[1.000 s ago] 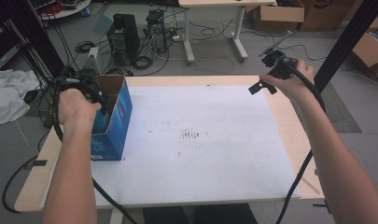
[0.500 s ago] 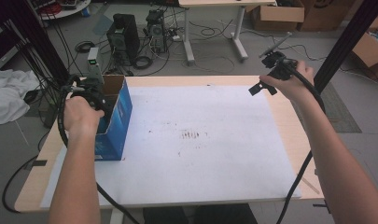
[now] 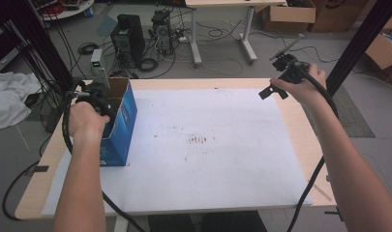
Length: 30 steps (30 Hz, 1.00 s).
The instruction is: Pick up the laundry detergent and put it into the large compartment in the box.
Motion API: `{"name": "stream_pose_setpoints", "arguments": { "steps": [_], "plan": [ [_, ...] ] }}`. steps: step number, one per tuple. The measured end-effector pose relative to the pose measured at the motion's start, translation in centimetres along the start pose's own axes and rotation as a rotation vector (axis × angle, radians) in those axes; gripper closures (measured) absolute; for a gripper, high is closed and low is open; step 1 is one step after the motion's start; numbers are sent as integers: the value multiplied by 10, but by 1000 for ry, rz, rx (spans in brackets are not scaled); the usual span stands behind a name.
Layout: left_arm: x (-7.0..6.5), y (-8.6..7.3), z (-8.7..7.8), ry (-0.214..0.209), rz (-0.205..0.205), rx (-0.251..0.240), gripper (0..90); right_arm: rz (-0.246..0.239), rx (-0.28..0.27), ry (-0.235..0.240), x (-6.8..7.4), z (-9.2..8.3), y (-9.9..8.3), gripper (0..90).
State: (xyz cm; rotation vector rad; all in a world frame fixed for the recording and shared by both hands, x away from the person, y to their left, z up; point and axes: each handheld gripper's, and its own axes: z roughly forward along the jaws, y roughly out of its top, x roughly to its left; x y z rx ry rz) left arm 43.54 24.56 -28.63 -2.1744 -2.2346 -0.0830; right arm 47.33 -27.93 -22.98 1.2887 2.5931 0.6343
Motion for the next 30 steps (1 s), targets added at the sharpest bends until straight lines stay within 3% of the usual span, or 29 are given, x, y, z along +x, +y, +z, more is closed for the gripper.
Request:
{"name": "stream_pose_setpoints", "arguments": {
  "steps": [30],
  "plan": [
    [1,-2,0,-9,-12,-15,371,4,-2,0,-2,-3,-2,195]
  ]
}}
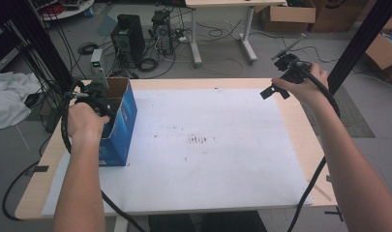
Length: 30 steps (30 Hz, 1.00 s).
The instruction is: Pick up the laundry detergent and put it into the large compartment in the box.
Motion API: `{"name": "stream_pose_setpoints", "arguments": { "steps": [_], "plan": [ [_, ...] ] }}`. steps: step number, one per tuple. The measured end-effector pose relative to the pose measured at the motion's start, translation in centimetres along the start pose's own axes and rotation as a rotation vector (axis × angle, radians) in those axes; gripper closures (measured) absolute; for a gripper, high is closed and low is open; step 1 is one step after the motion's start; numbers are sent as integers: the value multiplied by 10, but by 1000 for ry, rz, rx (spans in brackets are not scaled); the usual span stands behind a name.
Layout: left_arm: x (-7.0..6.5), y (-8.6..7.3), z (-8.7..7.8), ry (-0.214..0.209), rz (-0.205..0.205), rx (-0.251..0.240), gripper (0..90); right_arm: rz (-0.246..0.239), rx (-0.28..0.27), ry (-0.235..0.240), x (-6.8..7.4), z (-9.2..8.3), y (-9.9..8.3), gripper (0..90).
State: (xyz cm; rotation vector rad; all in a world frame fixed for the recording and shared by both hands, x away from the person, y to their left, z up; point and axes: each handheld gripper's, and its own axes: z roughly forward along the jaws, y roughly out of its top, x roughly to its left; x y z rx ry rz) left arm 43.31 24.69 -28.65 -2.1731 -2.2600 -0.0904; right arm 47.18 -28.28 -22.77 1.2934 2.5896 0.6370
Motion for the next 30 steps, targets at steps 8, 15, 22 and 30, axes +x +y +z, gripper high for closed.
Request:
{"name": "stream_pose_setpoints", "arguments": {
  "steps": [8,15,22,30],
  "plan": [
    [1,0,1,3,2,7,342,0,-4,2,0,0,1,196],
    [-1,-2,-4,13,13,-1,329,-3,-5,3,2,-1,1,196],
    [-5,-4,-24,47,31,-37,295,0,-7,3,2,-3,1,196],
    [-10,-11,-59,47,83,-95,232,-2,-12,7,3,-5,0,196]
  ]
}}
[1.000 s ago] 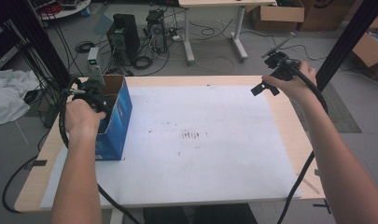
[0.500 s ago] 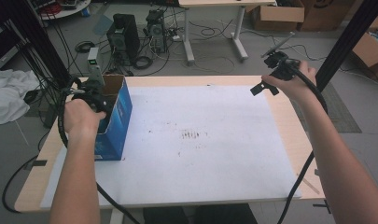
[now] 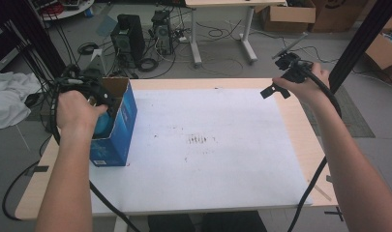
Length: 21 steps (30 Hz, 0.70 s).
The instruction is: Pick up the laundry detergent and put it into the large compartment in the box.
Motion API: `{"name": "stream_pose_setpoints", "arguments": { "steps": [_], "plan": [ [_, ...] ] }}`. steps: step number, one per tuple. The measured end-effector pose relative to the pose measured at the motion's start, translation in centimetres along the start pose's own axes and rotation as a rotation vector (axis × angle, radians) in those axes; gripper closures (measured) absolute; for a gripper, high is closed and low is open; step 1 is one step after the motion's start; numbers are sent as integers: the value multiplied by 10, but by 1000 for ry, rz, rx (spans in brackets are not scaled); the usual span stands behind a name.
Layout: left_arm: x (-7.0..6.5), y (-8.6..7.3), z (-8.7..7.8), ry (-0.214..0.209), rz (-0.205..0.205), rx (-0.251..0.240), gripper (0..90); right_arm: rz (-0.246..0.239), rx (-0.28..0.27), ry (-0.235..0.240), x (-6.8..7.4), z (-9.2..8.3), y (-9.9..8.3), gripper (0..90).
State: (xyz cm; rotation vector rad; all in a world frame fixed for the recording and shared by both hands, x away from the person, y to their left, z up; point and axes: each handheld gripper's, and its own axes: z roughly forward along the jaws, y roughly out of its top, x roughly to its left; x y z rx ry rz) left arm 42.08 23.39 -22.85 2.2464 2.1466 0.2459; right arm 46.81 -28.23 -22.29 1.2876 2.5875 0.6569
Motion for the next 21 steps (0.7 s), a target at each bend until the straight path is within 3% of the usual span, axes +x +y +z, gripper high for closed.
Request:
{"name": "stream_pose_setpoints", "arguments": {
  "steps": [7,12,19,21],
  "plan": [
    [-20,-4,-19,-8,97,-41,186,2,-1,4,2,0,0,196],
    [-39,-5,-29,-36,173,-66,160,5,4,4,3,0,0,196],
    [-77,-5,-36,-77,300,-120,155,12,8,-2,3,-3,1,195],
    [-90,-5,-37,-109,350,-130,154,11,7,-2,2,-4,1,194]
  ]
}}
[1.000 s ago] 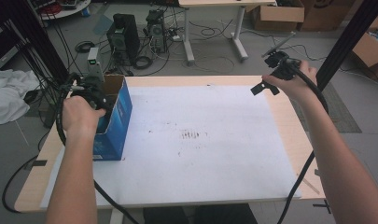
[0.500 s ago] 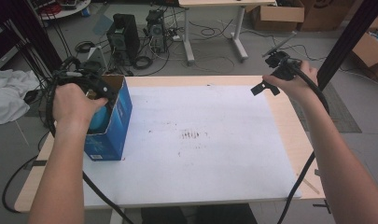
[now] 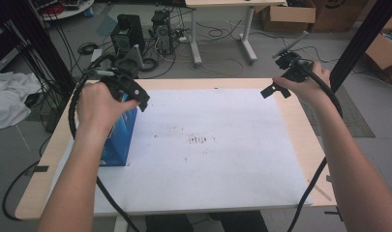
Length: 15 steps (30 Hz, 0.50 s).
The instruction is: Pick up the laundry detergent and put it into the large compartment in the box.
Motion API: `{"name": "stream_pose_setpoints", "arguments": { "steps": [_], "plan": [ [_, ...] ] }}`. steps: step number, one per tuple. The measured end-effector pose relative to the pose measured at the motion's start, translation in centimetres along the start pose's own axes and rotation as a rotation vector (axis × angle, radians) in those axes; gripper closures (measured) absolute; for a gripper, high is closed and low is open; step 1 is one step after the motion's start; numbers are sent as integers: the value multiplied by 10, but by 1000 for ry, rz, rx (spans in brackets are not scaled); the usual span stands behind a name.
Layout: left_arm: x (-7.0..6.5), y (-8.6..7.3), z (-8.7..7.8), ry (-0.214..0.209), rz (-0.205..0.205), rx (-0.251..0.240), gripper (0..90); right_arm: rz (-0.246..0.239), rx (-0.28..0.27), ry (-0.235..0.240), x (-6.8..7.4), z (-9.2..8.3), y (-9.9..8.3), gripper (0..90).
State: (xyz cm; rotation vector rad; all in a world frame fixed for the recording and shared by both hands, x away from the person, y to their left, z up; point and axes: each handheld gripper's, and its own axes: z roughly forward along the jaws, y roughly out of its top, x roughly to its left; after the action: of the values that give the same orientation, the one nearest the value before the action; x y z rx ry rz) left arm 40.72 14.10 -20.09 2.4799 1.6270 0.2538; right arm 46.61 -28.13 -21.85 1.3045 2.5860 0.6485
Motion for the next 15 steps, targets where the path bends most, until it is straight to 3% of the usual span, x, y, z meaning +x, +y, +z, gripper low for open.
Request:
{"name": "stream_pose_setpoints", "arguments": {
  "steps": [4,7,12,15],
  "plan": [
    [-22,10,3,-62,74,-19,155,-3,0,-2,1,0,1,193],
    [-38,17,5,-71,123,-29,154,-9,2,-3,3,-1,1,193],
    [-58,23,9,-152,188,-42,157,-10,2,-4,1,-1,2,191],
    [-74,25,13,-164,246,-45,155,-10,0,-3,0,-1,3,191]
  ]
}}
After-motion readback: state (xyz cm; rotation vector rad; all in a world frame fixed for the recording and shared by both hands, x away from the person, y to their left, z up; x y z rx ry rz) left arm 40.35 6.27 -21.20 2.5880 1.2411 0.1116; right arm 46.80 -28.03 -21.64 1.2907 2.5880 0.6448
